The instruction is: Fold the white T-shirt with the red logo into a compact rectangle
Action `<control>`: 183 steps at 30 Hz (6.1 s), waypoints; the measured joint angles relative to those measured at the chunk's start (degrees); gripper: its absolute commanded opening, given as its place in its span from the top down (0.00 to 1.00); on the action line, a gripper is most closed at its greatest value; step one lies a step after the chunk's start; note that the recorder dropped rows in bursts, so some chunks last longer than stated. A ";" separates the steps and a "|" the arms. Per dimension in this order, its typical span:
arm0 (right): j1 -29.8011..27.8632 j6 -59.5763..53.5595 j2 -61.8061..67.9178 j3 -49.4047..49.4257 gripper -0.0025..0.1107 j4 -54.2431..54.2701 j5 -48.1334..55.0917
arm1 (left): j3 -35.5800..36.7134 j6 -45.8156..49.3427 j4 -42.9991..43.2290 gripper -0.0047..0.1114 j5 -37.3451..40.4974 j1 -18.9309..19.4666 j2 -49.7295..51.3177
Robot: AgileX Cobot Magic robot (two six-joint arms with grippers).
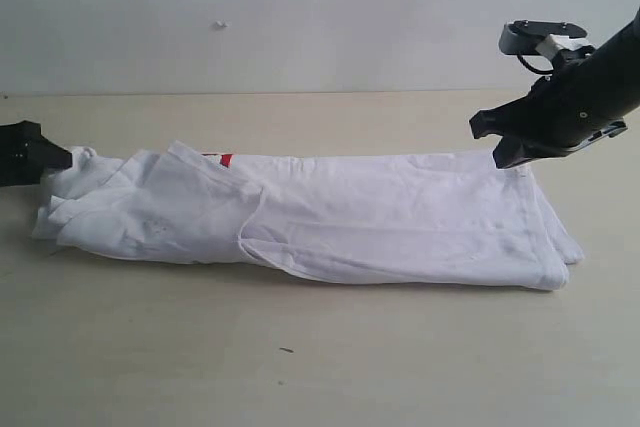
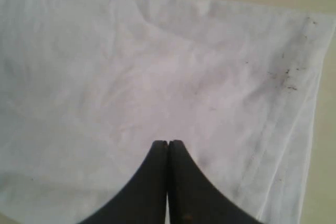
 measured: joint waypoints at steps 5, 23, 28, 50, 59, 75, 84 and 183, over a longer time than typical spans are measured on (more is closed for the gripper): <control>0.00 -0.35 0.00 0.00 0.98 0.00 0.00 | -0.29 0.00 -0.33 0.45 0.18 -1.64 0.54; 0.00 -0.35 0.00 0.00 0.98 0.00 0.19 | -1.58 -2.61 1.76 0.96 4.22 -2.63 2.87; 0.00 -0.35 0.00 0.00 0.98 0.00 0.19 | -1.46 -5.90 3.10 0.96 4.91 -2.63 -0.89; 0.00 -2.33 -3.23 0.00 0.98 4.29 1.32 | -8.66 -25.61 12.39 0.96 -2.37 -31.43 -15.57; 0.00 -2.45 -18.56 0.00 0.98 4.52 0.88 | -17.36 -29.69 11.92 0.96 -11.01 -46.49 -11.47; 0.00 -2.45 -36.16 0.00 0.98 5.78 4.87 | -29.60 -29.22 10.57 0.94 -16.39 -64.75 8.48; 0.00 -2.45 -36.16 0.00 0.98 6.85 5.68 | -34.04 -30.29 12.65 0.44 -23.26 -68.40 11.77; 0.00 1.34 -9.06 13.12 0.57 4.37 30.78 | -8.98 -17.23 26.22 0.96 -13.37 -47.92 -3.64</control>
